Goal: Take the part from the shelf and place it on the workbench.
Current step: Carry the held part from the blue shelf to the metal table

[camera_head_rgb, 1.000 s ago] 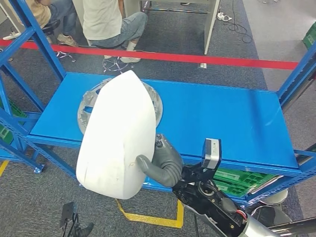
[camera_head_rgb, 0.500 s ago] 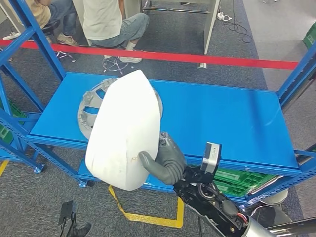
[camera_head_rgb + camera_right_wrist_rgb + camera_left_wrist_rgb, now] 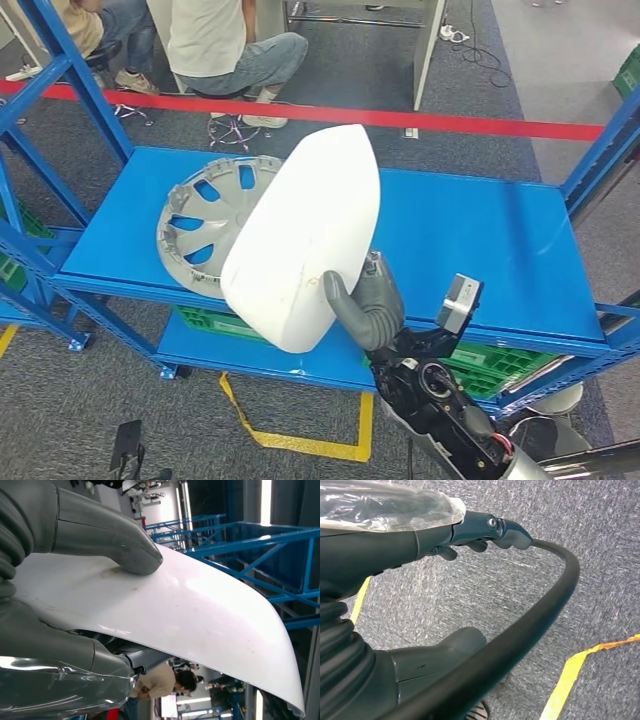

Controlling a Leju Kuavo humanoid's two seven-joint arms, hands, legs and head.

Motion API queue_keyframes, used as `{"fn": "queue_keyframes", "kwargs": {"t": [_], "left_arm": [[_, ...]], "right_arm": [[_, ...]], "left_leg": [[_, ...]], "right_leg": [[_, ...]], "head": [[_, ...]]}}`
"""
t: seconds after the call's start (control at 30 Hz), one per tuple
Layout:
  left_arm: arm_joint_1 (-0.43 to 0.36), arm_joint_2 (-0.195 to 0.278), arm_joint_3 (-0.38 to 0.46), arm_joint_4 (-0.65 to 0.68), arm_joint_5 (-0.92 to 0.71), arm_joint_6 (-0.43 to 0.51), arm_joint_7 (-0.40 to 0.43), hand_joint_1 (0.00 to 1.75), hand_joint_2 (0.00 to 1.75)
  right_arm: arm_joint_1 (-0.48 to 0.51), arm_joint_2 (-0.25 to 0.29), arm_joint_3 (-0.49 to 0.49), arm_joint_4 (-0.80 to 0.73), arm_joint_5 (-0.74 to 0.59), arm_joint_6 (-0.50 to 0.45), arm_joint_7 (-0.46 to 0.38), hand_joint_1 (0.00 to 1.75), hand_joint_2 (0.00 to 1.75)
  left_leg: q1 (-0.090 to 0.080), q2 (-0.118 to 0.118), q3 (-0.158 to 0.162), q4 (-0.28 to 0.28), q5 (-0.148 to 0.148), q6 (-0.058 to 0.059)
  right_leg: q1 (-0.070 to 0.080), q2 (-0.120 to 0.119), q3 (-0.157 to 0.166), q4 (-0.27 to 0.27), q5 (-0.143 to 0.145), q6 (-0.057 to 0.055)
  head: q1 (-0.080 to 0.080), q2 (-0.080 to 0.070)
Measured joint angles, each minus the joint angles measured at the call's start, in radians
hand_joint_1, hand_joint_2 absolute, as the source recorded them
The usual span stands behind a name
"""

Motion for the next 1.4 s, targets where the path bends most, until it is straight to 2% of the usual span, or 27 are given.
{"fn": "queue_keyframes", "kwargs": {"t": [0.1,0.27,0.37,0.47,0.6,0.77,0.9,0.93,1.0,1.03,1.1,1.13,1.17,1.2,1.27,1.3,1.33,1.4], "left_arm": [[-0.004,0.007,0.000,0.000,0.017,-0.019,0.011,0.00,1.75],[-0.007,0.037,0.000,0.000,0.046,-0.169,-0.009,0.00,1.75],[-0.004,0.058,0.000,0.000,0.042,-0.199,-0.014,0.00,1.75],[0.000,0.075,0.000,0.000,0.035,-0.192,-0.008,0.00,1.75],[0.006,0.082,0.000,0.000,0.023,-0.122,0.023,0.00,1.75],[0.009,0.081,0.000,0.000,0.018,-0.082,0.034,0.00,1.75],[0.015,0.081,0.000,0.002,0.029,-0.081,0.035,0.00,1.75],[0.018,0.081,0.000,0.003,0.032,-0.081,0.036,0.00,1.75],[0.023,0.081,0.000,0.004,0.033,-0.081,0.036,0.00,1.75],[0.025,0.081,0.000,0.005,0.033,-0.081,0.036,0.00,1.75],[0.031,0.082,0.000,0.007,0.033,-0.081,0.036,0.00,1.75],[0.035,0.082,0.000,0.007,0.033,-0.081,0.036,0.00,1.75],[0.039,0.082,0.000,0.007,0.033,-0.081,0.035,0.00,1.75],[0.043,0.082,0.000,0.008,0.034,-0.081,0.035,0.00,1.75],[0.044,0.081,0.000,0.008,0.037,-0.082,0.033,0.00,1.75],[0.040,0.081,0.000,0.008,0.037,-0.082,0.034,0.00,1.75],[0.036,0.081,0.000,0.008,0.037,-0.081,0.035,0.00,1.75],[0.028,0.080,0.000,0.008,0.037,-0.080,0.039,0.00,1.75]], "right_arm": [[0.005,0.000,-0.008,0.004,0.010,-0.004,-0.011,1.75,1.75],[0.017,0.000,-0.016,0.010,0.012,0.002,-0.033,1.75,1.75],[0.033,-0.001,-0.031,0.010,0.007,0.012,-0.039,1.75,1.75],[0.041,-0.002,-0.041,0.010,-0.008,0.032,-0.036,1.75,1.75],[0.041,-0.002,-0.049,0.011,-0.041,0.097,-0.016,1.75,1.75],[0.029,-0.002,-0.046,0.017,0.020,0.120,0.006,1.75,1.75],[0.005,-0.002,-0.035,0.022,0.053,0.134,0.017,1.75,1.75],[-0.001,-0.001,-0.032,0.023,0.056,0.137,0.019,1.75,1.75],[-0.014,0.000,-0.028,0.024,0.059,0.140,0.020,1.75,1.75],[-0.019,0.000,-0.026,0.025,0.059,0.141,0.021,1.75,1.75],[-0.027,0.000,-0.021,0.029,0.058,0.147,0.024,1.75,1.75],[-0.031,0.000,-0.018,0.033,0.055,0.151,0.026,1.75,1.75],[-0.036,0.000,-0.015,0.037,0.052,0.154,0.029,1.75,1.75],[-0.043,0.000,-0.011,0.040,0.048,0.156,0.030,1.75,1.75],[-0.056,0.000,-0.005,0.047,0.042,0.156,0.030,1.75,1.75],[-0.061,0.000,-0.003,0.049,0.040,0.155,0.030,1.75,1.75],[-0.064,0.000,-0.001,0.052,0.038,0.154,0.029,1.75,1.75],[-0.067,0.000,0.002,0.057,0.036,0.153,0.027,1.75,1.75]], "left_leg": [[0.000,0.000,0.000,0.000,0.000,0.000],[0.000,0.000,0.000,0.000,0.000,0.000],[0.001,0.000,0.000,0.000,-0.001,-0.001],[0.000,0.001,0.000,0.000,-0.001,-0.001],[-0.001,0.000,0.000,0.001,-0.001,0.000],[-0.006,-0.001,-0.002,0.003,-0.003,0.002],[-0.009,-0.001,-0.002,0.003,-0.005,0.007],[-0.005,0.000,0.001,-0.002,-0.003,0.010],[0.004,0.002,0.009,-0.014,0.000,0.015],[0.008,0.003,0.012,-0.018,0.001,0.017],[0.009,0.002,0.014,-0.018,-0.001,0.018],[0.009,0.001,0.015,-0.018,-0.002,0.017],[0.010,-0.001,0.017,-0.017,-0.004,0.015],[0.012,-0.003,0.020,-0.016,-0.007,0.011],[0.016,-0.010,0.028,-0.012,-0.015,0.000],[0.017,-0.015,0.028,-0.007,-0.019,-0.006],[0.017,-0.019,0.025,-0.003,-0.020,-0.013],[0.018,-0.025,0.017,0.000,-0.017,-0.026]], "right_leg": [[0.000,0.000,0.000,0.000,0.000,0.000],[0.000,0.000,0.000,0.000,0.000,0.000],[0.000,0.001,0.000,0.000,0.000,0.000],[0.000,0.001,0.000,0.000,0.000,0.000],[-0.001,0.001,0.000,0.000,0.000,0.000],[-0.004,0.000,0.000,-0.001,0.000,0.002],[-0.008,0.000,0.001,-0.003,-0.001,0.009],[-0.008,0.000,-0.001,-0.002,-0.003,0.011],[-0.006,0.000,-0.021,0.043,-0.032,0.016],[-0.006,0.000,-0.048,0.100,-0.061,0.019],[-0.010,-0.001,-0.123,0.251,-0.120,0.024],[-0.012,-0.001,-0.152,0.301,-0.129,0.025],[-0.014,-0.001,-0.165,0.314,-0.118,0.027],[-0.017,-0.001,-0.156,0.282,-0.086,0.028],[-0.021,0.004,-0.099,0.144,-0.006,0.030],[-0.021,0.008,-0.070,0.082,0.017,0.030],[-0.020,0.012,-0.053,0.045,0.024,0.027],[-0.015,0.016,-0.044,0.029,0.018,0.016]], "head": [[0.000,0.000],[0.000,0.000],[0.001,0.000],[0.001,0.000],[0.000,0.000],[-0.001,0.000],[-0.002,0.000],[-0.004,0.000],[-0.002,0.000],[0.003,0.000],[0.015,0.000],[0.018,0.000],[0.020,0.000],[0.021,0.000],[0.025,0.000],[0.027,0.000],[0.028,0.000],[0.027,0.000]]}}
